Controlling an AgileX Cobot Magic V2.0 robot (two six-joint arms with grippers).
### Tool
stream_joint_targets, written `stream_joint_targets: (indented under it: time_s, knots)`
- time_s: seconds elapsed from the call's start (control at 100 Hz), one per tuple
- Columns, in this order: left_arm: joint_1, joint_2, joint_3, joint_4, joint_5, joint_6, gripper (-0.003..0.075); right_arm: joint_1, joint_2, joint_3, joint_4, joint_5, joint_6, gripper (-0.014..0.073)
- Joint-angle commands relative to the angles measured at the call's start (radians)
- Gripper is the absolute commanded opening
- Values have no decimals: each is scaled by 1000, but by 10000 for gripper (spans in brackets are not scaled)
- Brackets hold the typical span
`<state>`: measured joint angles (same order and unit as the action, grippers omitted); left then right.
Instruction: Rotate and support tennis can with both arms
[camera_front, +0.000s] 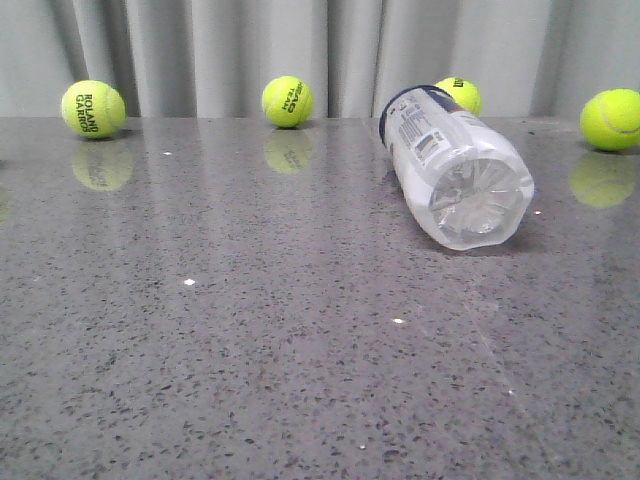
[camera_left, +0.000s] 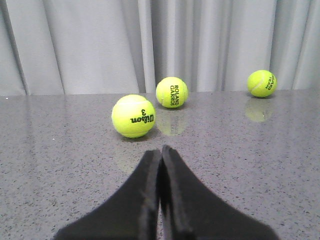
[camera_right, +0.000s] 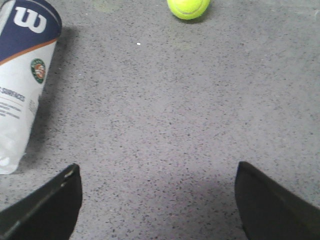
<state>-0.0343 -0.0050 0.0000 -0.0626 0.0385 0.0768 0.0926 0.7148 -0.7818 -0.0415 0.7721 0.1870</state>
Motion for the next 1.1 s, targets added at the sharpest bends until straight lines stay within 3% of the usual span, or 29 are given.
stream_joint_targets:
  time_s: [0.0, 0.35, 0.58, 1.09]
  knots:
    - [1, -33, 44, -3, -79, -10, -20, -5, 5, -49, 19, -53, -18, 624]
    - [1, -33, 44, -3, -79, -10, -20, -1, 215, -273, 185, 150, -115, 624]
    - [1, -33, 44, -3, -79, -10, -20, 89, 394, -437, 218, 206, -119, 624]
    - [1, -33, 44, -3, -79, -10, -20, 274, 837, -782, 231, 280, 50, 624]
